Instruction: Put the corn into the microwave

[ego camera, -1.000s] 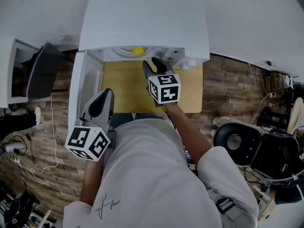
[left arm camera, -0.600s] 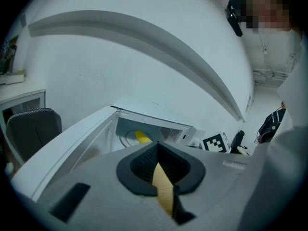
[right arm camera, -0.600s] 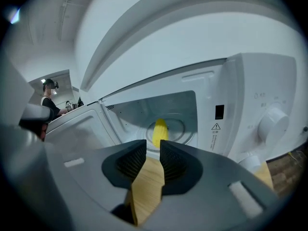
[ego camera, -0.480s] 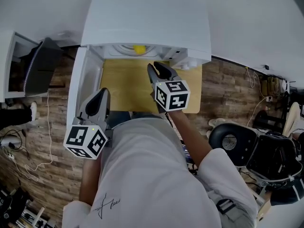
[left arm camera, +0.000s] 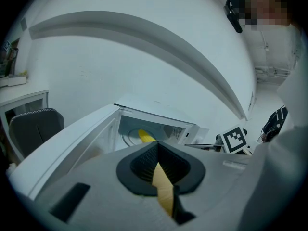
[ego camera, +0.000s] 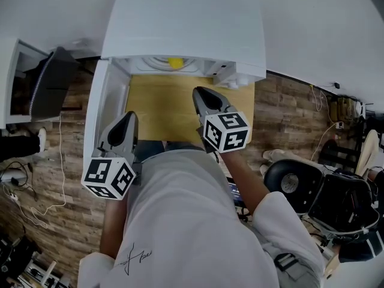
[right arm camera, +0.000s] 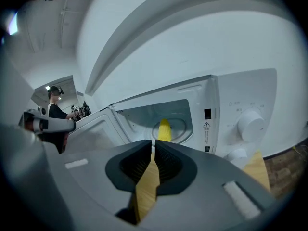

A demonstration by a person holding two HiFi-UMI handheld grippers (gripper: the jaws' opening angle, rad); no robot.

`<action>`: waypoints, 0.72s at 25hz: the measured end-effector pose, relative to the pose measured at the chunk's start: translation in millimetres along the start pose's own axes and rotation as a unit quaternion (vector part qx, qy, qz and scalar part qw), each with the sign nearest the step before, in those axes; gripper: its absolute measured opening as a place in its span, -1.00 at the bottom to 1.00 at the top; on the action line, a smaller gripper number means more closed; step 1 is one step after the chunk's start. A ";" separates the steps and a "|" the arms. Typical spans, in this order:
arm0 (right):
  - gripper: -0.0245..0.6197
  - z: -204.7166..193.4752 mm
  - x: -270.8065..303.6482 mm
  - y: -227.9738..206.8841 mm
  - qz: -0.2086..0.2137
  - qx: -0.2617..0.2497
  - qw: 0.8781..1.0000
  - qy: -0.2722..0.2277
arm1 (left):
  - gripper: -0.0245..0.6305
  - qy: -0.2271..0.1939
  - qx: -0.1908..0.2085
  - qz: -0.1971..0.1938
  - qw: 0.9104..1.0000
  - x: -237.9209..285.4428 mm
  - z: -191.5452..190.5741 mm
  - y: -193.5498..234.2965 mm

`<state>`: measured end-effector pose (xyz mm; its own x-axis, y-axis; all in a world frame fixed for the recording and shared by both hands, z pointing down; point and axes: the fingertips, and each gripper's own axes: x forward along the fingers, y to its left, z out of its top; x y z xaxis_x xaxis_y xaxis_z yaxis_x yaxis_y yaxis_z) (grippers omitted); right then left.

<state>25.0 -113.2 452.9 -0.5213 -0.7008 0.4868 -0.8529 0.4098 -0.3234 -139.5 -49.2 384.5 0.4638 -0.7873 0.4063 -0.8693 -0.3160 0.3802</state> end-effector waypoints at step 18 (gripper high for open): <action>-0.89 -0.4 -37.8 -5.0 0.009 -0.001 1.000 0.002 | -0.93 0.018 0.012 0.004 1.000 10.8 -7.1 5.4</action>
<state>49.0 -88.6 436.4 -0.5366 -0.6909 0.4845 -0.8435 0.4237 -0.3300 -137.9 -55.7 396.9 0.4616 -0.7709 0.4389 -0.8771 -0.3224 0.3561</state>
